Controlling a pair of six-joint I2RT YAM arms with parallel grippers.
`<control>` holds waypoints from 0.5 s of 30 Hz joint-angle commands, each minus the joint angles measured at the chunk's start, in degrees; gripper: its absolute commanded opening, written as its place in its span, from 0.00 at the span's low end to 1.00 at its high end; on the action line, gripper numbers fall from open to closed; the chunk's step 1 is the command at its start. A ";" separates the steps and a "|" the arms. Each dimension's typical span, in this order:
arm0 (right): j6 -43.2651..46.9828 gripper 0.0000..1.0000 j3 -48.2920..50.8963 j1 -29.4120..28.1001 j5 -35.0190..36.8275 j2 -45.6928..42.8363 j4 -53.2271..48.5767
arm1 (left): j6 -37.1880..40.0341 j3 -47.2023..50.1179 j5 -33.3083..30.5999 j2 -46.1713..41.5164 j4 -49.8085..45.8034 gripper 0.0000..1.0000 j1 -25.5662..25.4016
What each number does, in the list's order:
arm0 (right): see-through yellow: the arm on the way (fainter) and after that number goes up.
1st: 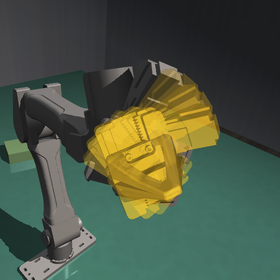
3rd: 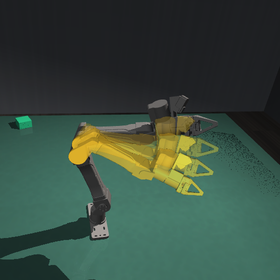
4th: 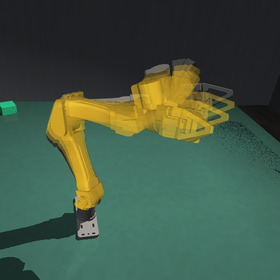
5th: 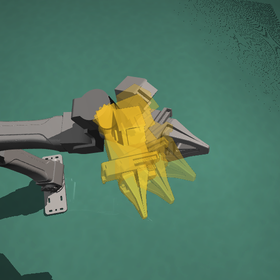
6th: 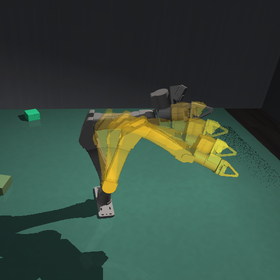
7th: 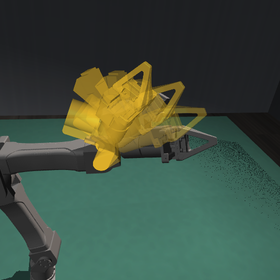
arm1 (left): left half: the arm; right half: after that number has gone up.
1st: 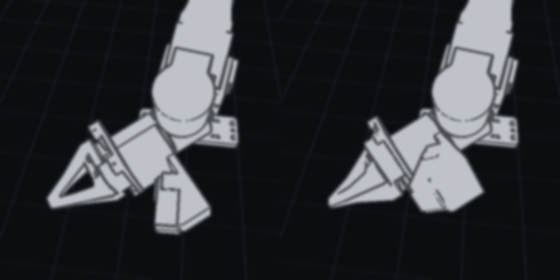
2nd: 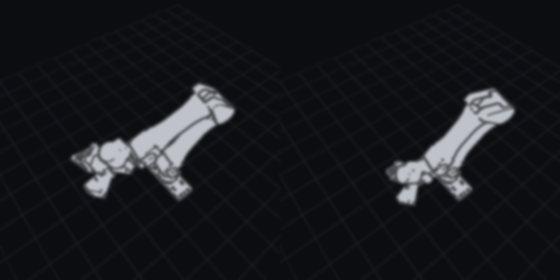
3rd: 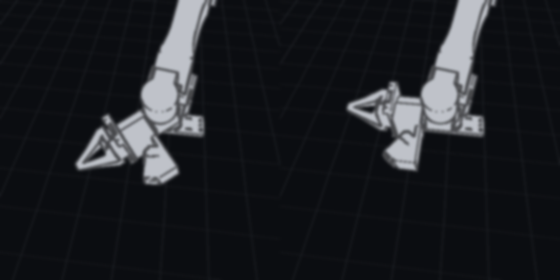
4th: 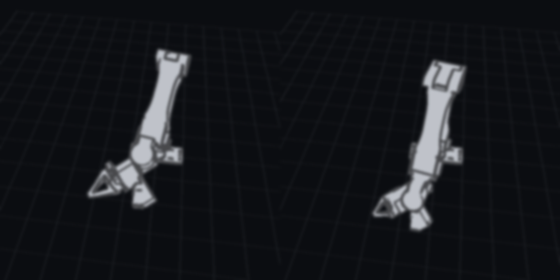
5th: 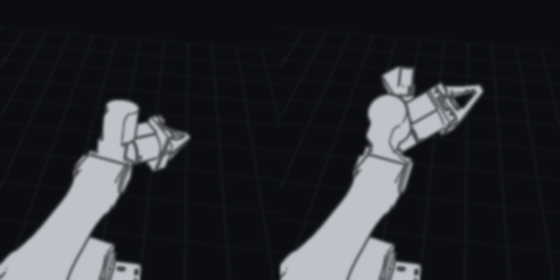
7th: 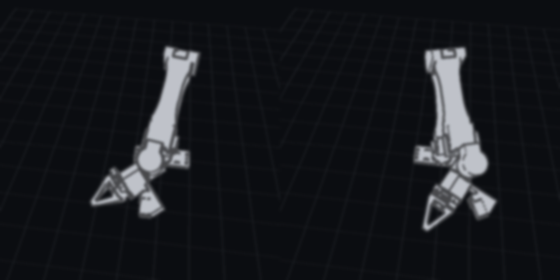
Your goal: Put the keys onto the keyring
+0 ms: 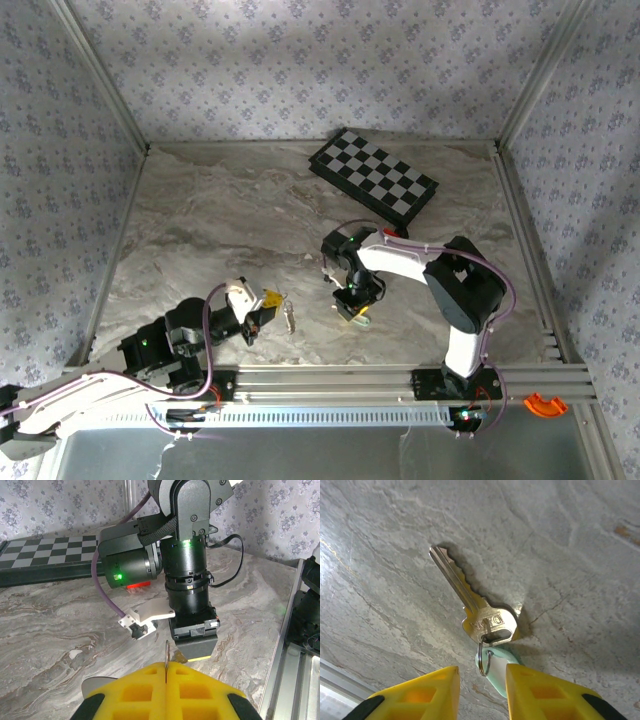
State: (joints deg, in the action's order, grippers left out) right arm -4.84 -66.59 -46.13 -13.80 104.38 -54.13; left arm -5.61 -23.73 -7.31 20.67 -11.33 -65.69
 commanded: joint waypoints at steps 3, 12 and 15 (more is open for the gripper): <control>0.58 0.28 0.39 -0.21 -0.68 0.39 -0.11 | -0.30 -0.75 -0.07 -0.65 2.48 0.00 -0.31; -0.73 0.24 1.50 0.11 -0.76 -0.79 1.72 | -0.41 -0.75 -0.13 -0.76 2.39 0.00 -0.31; -1.13 0.22 2.12 0.25 -0.96 -0.92 2.32 | -0.37 -0.80 -0.11 -0.78 2.37 0.00 -0.31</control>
State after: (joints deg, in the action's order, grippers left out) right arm -5.10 -65.25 -46.11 -13.93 104.38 -51.81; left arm -5.61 -23.73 -7.31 20.67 -11.33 -65.69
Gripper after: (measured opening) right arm 0.225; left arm 0.047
